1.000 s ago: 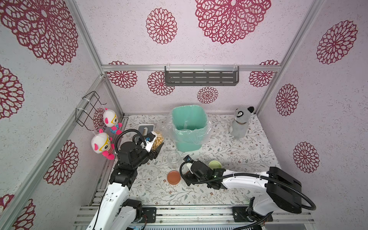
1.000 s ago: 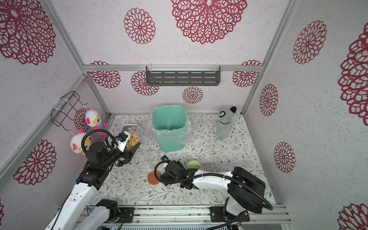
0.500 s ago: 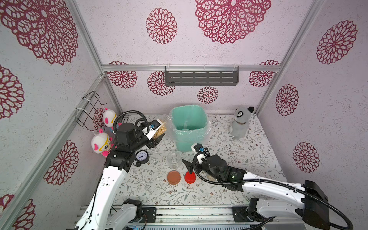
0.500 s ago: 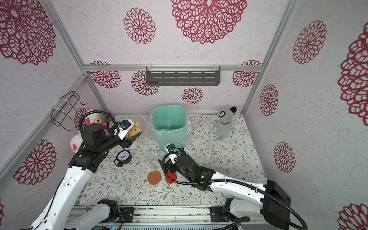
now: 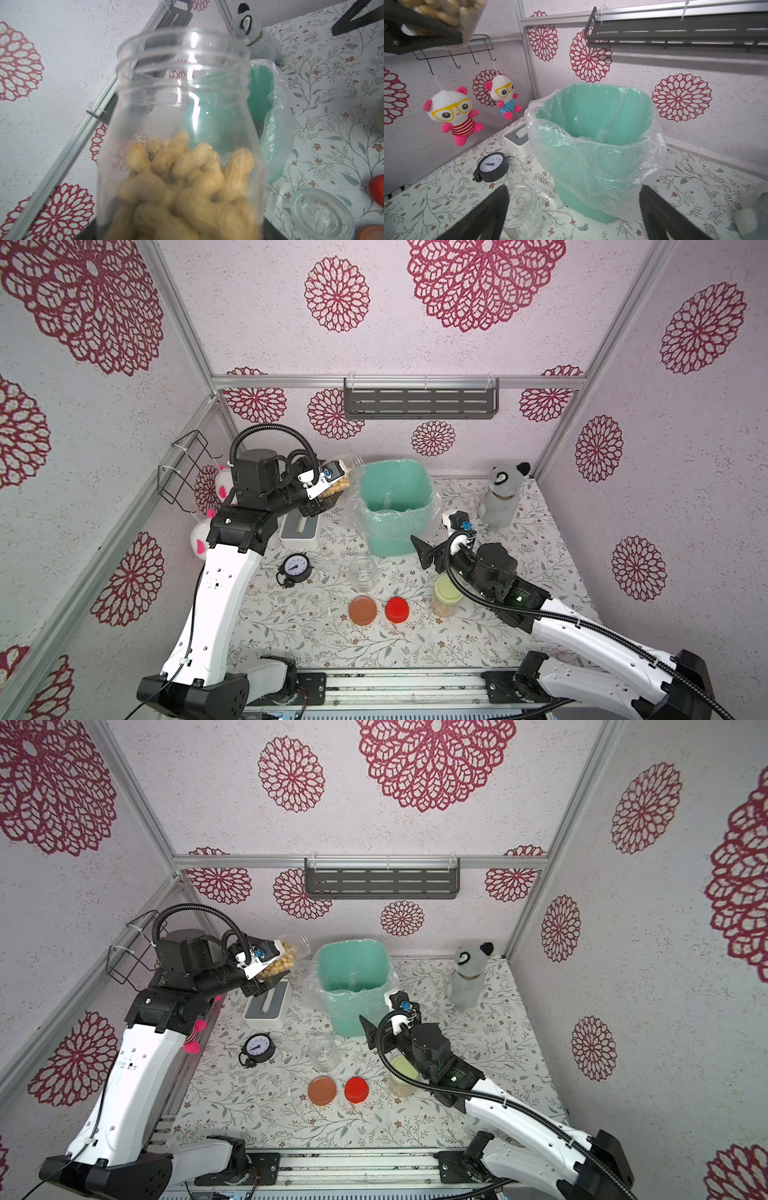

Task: Empty moldy peanuts from jars
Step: Pour the moldy peanuts from the jar into the trash bin.

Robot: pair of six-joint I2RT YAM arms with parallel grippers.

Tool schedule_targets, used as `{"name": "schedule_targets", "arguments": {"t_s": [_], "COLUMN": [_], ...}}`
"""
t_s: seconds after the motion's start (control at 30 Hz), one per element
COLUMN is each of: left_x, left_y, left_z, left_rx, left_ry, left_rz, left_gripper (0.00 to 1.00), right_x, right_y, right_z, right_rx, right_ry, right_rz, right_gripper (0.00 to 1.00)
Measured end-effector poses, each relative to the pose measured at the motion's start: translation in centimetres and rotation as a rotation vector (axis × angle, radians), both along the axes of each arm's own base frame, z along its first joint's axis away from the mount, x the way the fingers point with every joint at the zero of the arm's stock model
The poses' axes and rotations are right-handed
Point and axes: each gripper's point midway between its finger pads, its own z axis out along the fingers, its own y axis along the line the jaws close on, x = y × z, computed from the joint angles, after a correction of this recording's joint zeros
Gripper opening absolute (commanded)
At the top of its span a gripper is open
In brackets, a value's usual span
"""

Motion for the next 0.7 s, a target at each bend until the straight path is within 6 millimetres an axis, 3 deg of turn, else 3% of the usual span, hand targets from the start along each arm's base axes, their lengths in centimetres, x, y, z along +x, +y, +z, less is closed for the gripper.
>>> {"name": "schedule_targets", "arguments": {"t_s": [0.17,0.47,0.7], "left_x": [1.5,4.9,7.1], "left_y": [-0.8,-3.7,-4.8], "left_z": [0.0,-3.6,-4.2], "left_rx": [0.083,0.312,0.490], "left_ry": [-0.007,0.058,0.020], "left_rz": [-0.026,-0.040,-0.008], "left_gripper": [0.00,0.00,0.00], "right_x": [0.2,1.6,2.2], "right_y": [-0.2,-1.5,-1.1], "right_z": [-0.7,-1.9,-3.4], "right_rx": [-0.010,-0.003,-0.007], "right_ry": [0.014,0.064,0.112], "right_rz": [0.011,-0.002,0.009], "right_gripper": [0.99,0.99,0.99]}}
